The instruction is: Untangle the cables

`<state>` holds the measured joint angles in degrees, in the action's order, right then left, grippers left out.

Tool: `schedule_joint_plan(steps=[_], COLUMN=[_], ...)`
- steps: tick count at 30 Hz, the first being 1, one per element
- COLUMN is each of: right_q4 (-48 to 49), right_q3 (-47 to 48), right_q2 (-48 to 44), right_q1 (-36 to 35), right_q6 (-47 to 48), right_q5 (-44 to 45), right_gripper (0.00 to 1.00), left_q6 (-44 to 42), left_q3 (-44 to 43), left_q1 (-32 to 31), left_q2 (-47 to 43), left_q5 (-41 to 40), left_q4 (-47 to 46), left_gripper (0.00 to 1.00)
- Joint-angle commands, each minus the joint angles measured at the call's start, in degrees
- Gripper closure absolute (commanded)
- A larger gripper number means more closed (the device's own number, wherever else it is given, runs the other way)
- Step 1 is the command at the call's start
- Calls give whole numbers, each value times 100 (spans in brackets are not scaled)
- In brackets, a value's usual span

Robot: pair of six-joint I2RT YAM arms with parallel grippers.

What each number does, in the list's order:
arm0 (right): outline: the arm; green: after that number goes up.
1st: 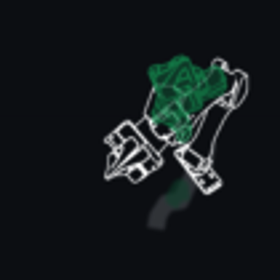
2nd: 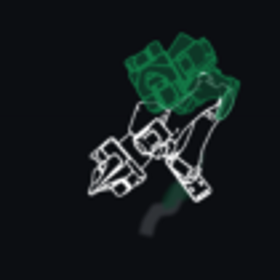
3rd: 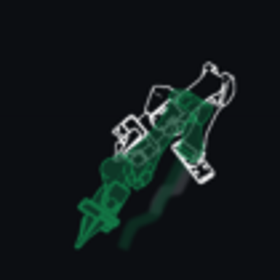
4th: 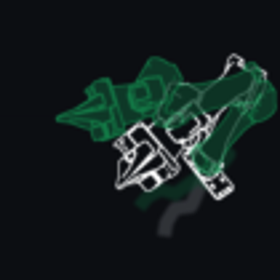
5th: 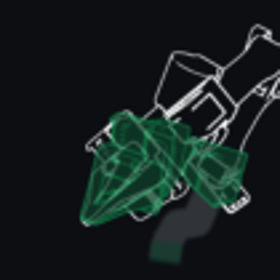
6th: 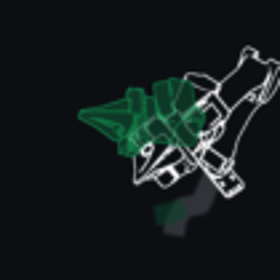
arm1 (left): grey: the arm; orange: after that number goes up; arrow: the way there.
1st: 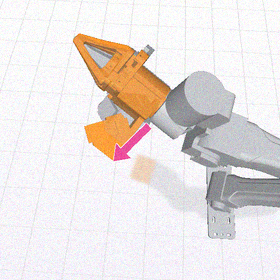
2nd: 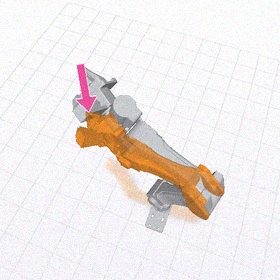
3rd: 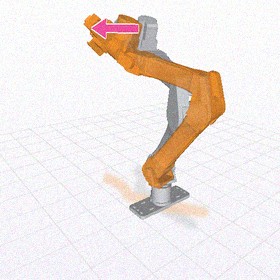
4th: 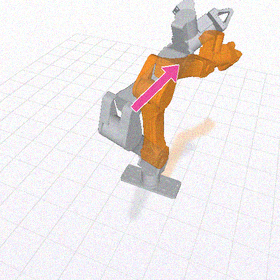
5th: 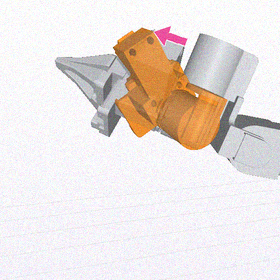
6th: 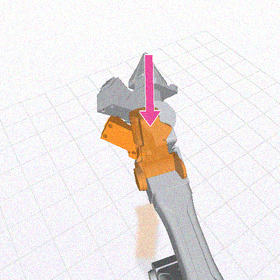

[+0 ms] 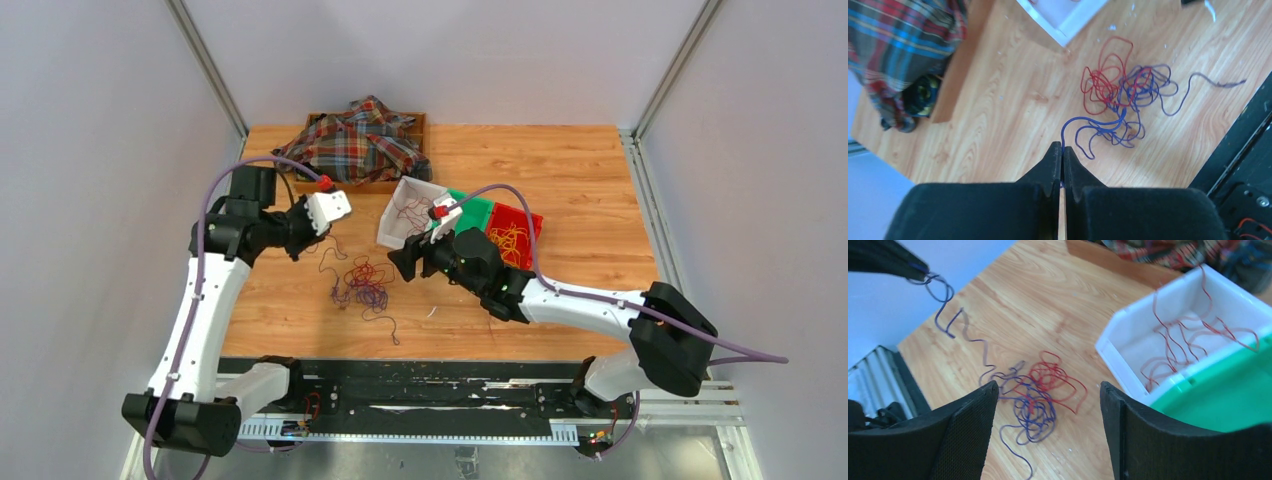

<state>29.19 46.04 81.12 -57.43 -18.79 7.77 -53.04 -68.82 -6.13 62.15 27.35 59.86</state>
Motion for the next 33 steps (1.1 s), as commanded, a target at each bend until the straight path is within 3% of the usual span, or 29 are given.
schedule_joint_plan(steps=[1, 12, 18, 24, 33], right_q4=[975, 1292, 1376, 1187, 1426], right_q3=[179, 1348, 1771, 1783, 1271], right_q2=[50, 989, 1644, 2098, 2534], right_q1=[-146, -453, -462, -475, -515], right_q6=[335, 549, 421, 186, 123], right_q5=[-871, -1108, -1387, -1385, -1234], right_gripper=[26, 25, 27, 50, 54], left_q6=[882, 2691, 3264, 3807, 5204], left_q3=[-690, -2691, -3858, -5420, -5826], left_q1=[33, 20, -20, -26, -29], left_q2=[-112, 311, 630, 1022, 872], left_q5=[386, 1821, 1976, 1980, 1036], left_q4=[255, 245, 235, 172, -2092], left_gripper=[99, 99, 100, 99, 100])
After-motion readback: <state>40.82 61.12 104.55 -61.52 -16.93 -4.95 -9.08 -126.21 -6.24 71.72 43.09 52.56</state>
